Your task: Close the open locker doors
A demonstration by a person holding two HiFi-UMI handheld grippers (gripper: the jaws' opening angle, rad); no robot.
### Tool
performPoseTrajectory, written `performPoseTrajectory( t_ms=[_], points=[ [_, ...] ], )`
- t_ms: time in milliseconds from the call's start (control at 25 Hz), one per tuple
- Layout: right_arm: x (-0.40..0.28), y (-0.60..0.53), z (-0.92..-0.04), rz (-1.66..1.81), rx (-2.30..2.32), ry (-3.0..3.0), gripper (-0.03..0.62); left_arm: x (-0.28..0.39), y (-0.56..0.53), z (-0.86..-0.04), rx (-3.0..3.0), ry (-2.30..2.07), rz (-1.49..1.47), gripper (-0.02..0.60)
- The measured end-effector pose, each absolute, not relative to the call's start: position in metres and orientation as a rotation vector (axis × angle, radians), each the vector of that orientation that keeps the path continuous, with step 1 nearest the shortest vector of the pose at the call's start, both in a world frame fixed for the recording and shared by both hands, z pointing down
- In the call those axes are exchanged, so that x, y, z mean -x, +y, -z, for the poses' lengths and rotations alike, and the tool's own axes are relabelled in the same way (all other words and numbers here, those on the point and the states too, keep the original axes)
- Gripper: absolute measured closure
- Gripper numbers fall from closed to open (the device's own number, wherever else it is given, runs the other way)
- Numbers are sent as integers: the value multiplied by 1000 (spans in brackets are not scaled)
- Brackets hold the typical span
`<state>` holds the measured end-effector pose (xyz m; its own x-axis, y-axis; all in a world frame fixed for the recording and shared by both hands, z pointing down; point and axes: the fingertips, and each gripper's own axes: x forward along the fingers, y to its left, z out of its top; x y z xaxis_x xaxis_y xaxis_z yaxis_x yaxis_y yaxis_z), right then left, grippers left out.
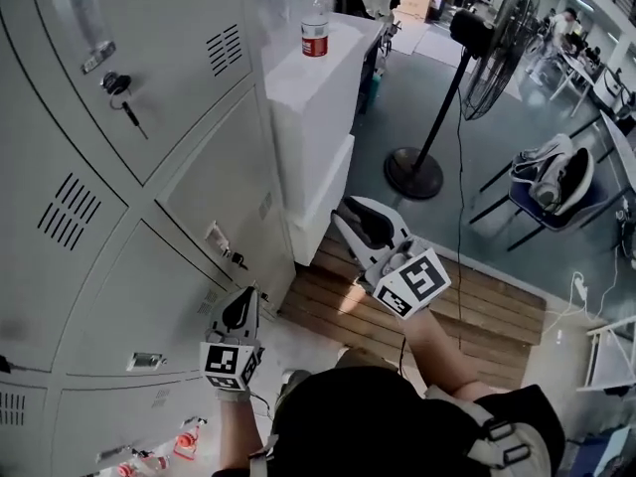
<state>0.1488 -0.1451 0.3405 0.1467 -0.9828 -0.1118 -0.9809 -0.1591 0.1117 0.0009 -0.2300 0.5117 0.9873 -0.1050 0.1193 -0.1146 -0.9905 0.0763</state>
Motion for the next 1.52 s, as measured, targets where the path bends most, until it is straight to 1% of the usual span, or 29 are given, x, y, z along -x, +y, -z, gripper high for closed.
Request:
performPoseTrajectory(
  t_ms=[360,640,1120,1520],
  points=[
    [-164,-78,-381,114,-2469,-1849,487,-68,-190,-508,-3070,132,-165,574],
    [-168,-40,-401,55,-2532,-1746,487,-96,-161,-509,-3073,310,-173,574],
    [-161,-6,-437,-75,-2624,-1658,487,-98,-145,-520,-3053,398,-220,574],
    [-150,-13,-437,-81,-2595,-1684,488,-87,-148,-523,-3050,371,-220,574]
  ],
)
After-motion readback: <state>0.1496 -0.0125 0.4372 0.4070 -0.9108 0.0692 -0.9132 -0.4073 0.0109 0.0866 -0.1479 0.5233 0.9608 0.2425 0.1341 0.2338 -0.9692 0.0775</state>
